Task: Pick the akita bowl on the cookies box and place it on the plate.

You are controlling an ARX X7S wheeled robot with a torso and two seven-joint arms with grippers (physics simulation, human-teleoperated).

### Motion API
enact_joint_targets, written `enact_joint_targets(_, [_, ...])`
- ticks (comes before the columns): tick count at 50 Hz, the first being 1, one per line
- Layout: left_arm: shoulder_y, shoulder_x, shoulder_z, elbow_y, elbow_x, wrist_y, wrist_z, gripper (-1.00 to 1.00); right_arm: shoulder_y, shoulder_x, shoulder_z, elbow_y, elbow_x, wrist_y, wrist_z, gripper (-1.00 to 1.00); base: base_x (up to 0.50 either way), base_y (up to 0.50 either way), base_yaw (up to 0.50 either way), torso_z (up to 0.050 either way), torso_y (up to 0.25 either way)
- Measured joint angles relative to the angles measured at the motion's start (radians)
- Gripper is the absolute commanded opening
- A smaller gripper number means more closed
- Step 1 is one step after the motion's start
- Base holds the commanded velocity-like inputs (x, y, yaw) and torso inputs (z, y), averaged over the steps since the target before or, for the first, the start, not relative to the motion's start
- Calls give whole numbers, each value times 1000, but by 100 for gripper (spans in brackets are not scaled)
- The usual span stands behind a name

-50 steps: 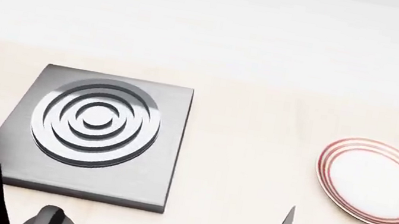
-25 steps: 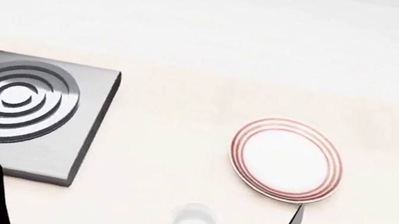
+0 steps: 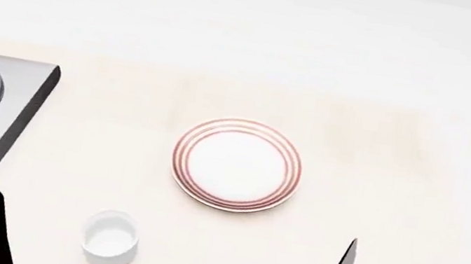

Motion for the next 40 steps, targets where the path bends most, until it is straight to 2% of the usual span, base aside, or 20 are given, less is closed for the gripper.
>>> enact_joint_targets(3, [-1,-2,1,1,-1,-2,-2,100,3,5,-3,0,10,12,-2,100,-1,-448,0,0,0])
enact_joint_targets(12, [-3,-4,4,0,-6,-2,-9,100,6,15,-25,12,-9,18,-5,100,16,0,0,0,0])
enact_joint_targets(33, [0,-12,9,-5,-4,9,-26,100,-6,33,-52,12,-17,-15,-15,100,494,0,0,0,0])
enact_joint_targets(40, [1,-16,9,-5,-12,16,-25,100,-9,29,-55,18,-34,-30,-3,100,40,0,0,41,0])
